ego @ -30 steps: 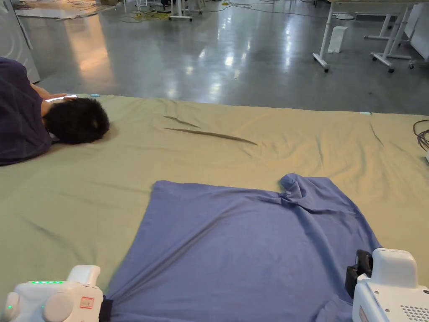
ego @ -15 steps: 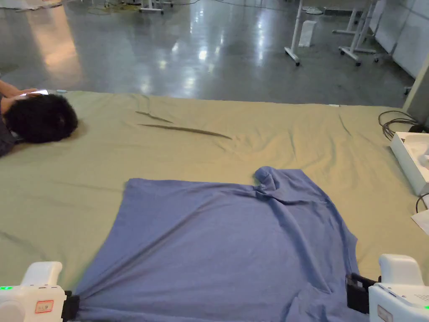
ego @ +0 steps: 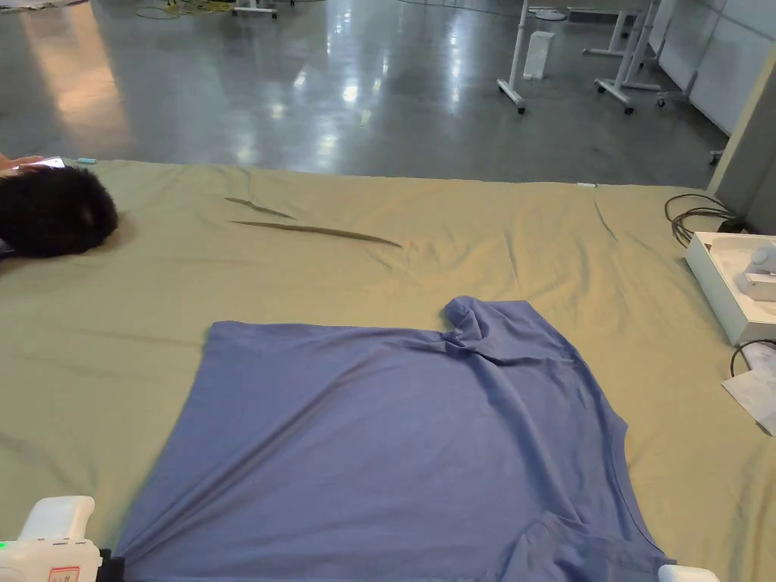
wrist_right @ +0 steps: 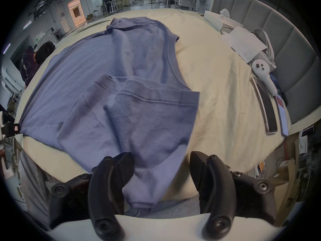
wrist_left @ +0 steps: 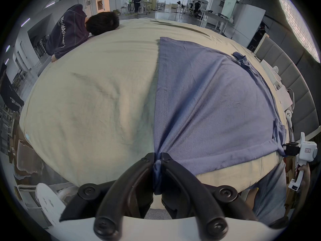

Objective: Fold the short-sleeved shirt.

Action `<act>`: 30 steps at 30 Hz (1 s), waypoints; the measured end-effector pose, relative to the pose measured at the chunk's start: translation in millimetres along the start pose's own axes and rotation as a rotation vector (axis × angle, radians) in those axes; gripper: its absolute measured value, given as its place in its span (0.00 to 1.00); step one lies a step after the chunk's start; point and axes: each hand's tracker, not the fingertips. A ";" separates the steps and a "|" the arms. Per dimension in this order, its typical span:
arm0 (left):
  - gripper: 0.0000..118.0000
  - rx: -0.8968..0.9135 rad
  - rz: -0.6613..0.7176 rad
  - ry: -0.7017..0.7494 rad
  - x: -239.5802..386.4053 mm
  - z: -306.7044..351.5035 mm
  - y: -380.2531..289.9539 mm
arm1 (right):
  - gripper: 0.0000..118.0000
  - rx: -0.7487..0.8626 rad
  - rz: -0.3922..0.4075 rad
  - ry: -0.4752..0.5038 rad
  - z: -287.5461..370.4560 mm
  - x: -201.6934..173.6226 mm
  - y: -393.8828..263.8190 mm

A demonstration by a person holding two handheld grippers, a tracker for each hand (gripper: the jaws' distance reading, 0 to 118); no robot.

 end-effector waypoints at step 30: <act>0.05 0.155 0.030 -0.069 2.2 19.5 21.3 | 0.05 0.327 0.098 -0.060 74.3 -15.8 50.8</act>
